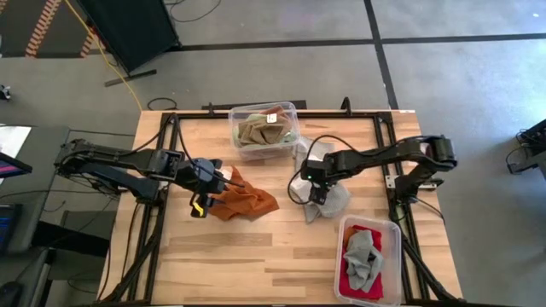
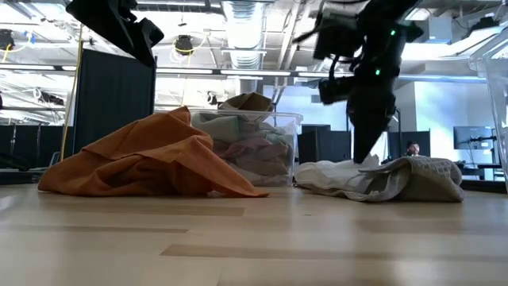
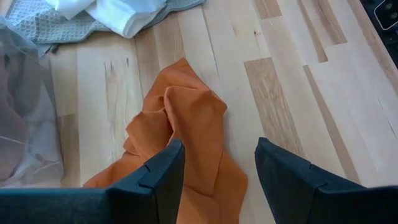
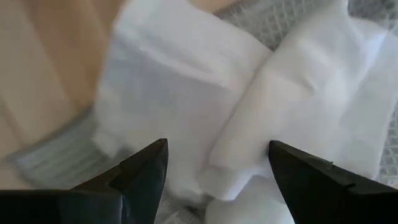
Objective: Sort towels by color in basket
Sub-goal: Put the white towel into the top transparent bin
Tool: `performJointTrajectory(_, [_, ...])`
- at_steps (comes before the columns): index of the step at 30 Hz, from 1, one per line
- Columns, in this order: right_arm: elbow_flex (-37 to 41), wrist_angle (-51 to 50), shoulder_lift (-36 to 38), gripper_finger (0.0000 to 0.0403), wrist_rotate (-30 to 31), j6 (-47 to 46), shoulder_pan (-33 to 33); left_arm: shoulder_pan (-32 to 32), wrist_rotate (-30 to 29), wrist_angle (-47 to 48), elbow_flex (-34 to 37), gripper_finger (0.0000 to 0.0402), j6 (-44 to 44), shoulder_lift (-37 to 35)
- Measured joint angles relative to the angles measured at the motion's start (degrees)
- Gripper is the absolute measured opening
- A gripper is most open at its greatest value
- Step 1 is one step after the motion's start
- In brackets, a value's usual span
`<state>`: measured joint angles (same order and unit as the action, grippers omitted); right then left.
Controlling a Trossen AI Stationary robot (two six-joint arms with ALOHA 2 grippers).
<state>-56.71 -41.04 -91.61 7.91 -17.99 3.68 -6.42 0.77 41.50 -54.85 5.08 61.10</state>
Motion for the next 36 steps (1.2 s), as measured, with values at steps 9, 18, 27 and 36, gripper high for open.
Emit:
performJointTrajectory(9, [0.0,1.12,-6.77,0.0299,2.22,0.5,0.55,0.0,-0.01,-0.02,-0.02,0.0187,0.02,0.0])
performJointTrajectory(18, [0.0,1.25,-3.64,0.0155,2.49,0.5,0.49,0.0,-0.06,-0.02,-0.02,0.0187,0.02,0.0])
performJointTrajectory(27, [0.0,1.37,6.19,0.0024,2.52,0.25,0.49,0.0,-0.23,-0.02,-0.02,0.0187,-0.26,0.0])
performJointTrajectory(36, [0.0,4.5,14.4,0.0026,3.43,-1.02,-0.49,0.0,-0.21,-0.02,0.0,0.0187,-0.42,0.0])
